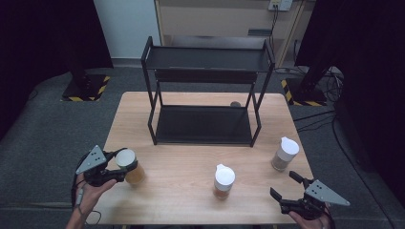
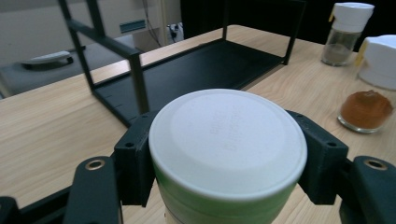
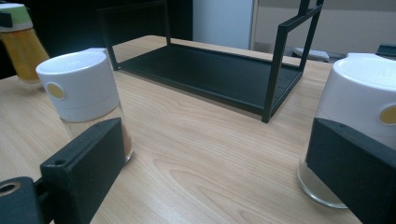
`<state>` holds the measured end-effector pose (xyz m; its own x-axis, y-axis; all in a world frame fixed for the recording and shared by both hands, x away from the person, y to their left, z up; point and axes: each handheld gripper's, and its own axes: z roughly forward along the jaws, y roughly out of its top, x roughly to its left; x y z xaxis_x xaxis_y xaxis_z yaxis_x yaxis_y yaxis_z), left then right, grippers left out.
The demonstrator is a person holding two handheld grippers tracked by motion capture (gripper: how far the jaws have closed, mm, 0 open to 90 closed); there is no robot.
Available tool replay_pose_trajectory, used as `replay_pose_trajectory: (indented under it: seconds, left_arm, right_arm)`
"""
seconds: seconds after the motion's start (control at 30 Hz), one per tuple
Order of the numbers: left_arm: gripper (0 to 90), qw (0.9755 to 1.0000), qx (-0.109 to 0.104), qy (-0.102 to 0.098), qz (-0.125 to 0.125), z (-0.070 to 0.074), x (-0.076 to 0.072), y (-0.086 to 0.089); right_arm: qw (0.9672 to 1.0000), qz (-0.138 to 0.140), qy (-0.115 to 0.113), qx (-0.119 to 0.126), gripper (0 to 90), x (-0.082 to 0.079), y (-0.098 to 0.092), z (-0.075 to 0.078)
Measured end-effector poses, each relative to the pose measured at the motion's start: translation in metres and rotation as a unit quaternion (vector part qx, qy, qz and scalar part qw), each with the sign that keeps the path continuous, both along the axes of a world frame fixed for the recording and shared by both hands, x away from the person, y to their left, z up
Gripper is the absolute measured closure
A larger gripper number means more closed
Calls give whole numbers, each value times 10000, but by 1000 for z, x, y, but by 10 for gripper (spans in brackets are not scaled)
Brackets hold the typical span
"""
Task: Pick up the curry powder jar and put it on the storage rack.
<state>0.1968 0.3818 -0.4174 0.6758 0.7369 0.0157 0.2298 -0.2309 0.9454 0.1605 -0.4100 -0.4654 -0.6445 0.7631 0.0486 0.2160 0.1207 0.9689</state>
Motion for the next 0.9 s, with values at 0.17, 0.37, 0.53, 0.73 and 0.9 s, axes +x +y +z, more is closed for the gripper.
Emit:
replay_pose_trajectory:
  seconds: [0.17,0.37,0.53,0.73,0.9]
  left_arm:
    - [317,9997,10,33,-227,4,13,-12]
    - [318,9988,-4,58,-487,8,28,-28]
    - [317,9979,-11,55,-649,9,42,-43]
    - [317,9974,12,61,-719,12,54,-56]
    - [317,9979,35,32,-639,16,62,-66]
  right_arm:
    - [10000,13,0,-1,52,0,0,0]
    - [10000,11,6,21,52,0,-1,0]
    - [10000,26,3,20,54,0,-1,0]
    - [10000,31,5,32,56,0,-2,-1]
    - [10000,34,3,34,56,0,-2,-1]
